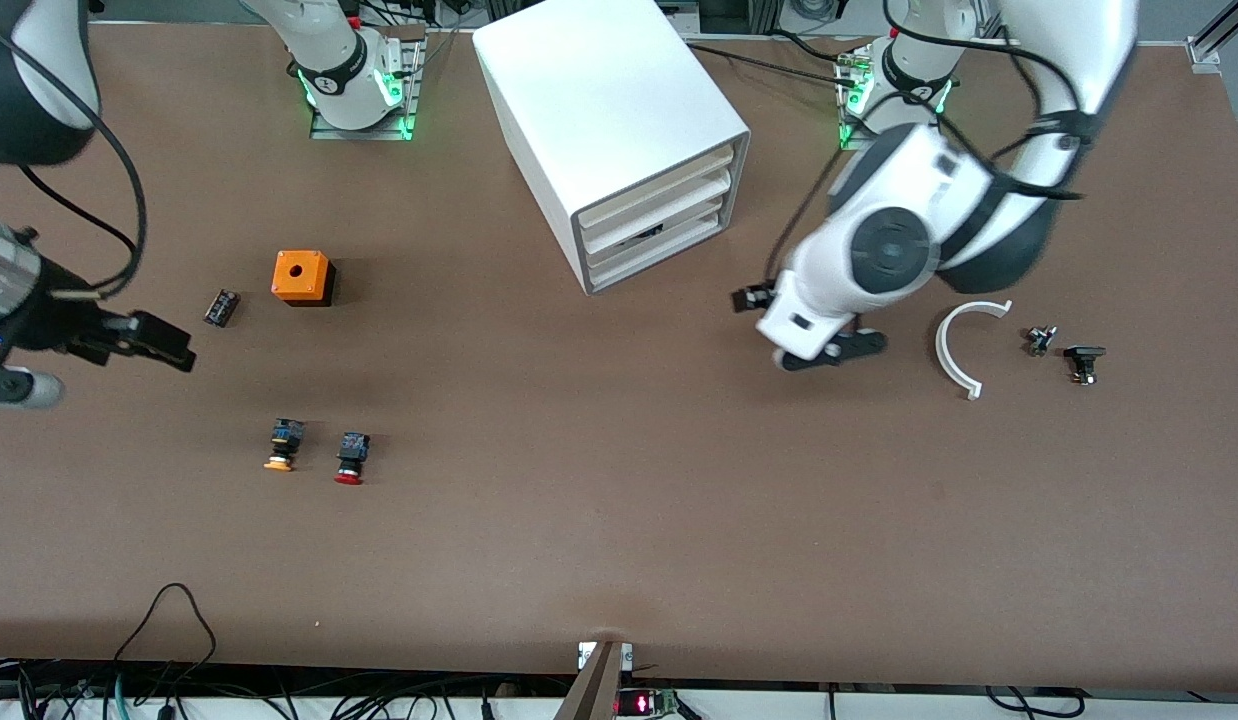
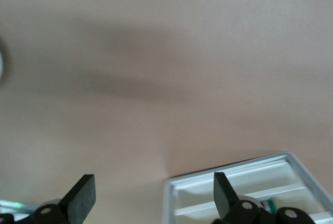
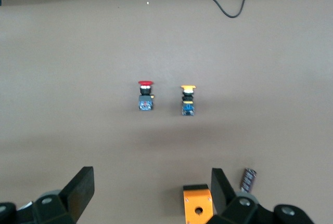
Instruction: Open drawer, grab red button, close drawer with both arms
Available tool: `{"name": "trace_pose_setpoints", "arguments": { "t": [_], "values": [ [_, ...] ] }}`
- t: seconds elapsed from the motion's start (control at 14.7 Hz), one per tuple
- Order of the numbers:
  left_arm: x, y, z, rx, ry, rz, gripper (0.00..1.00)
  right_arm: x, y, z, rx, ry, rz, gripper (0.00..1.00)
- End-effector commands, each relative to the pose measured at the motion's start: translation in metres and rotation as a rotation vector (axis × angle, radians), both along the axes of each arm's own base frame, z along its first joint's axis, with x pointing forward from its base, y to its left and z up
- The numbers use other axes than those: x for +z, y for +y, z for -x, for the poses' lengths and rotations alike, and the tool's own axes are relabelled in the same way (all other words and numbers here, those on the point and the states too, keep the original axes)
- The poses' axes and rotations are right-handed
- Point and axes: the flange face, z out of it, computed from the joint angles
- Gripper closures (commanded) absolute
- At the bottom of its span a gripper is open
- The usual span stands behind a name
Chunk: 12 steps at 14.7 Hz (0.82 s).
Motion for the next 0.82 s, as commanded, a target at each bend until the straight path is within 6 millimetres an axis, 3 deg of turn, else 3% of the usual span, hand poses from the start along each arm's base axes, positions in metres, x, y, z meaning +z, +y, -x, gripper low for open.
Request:
{"name": "trace_pose_setpoints", "arguments": {
  "t": [0.0, 0.2, 0.55, 0.75],
  "values": [
    [0.052, 0.034, 0.005, -0.155, -0.076, -0.01, 0.0, 0.018, -0.001, 0.036, -0.015, -0.002, 0.049, 0.01],
    [0.085, 0.09, 0.0, -0.259, -0.136, -0.002, 0.0, 0.035, 0.006, 0.062, -0.005, -0.021, 0.057, 0.01],
    [0.116, 0.188, 0.006, -0.301, -0.19, 0.094, 0.0, 0.044, 0.009, 0.086, -0.001, -0.043, 0.056, 0.01],
    [0.138, 0.216, 0.027, -0.31, -0.297, 0.085, 0.0, 0.051, 0.009, 0.099, -0.001, -0.05, 0.059, 0.01]
  ]
}}
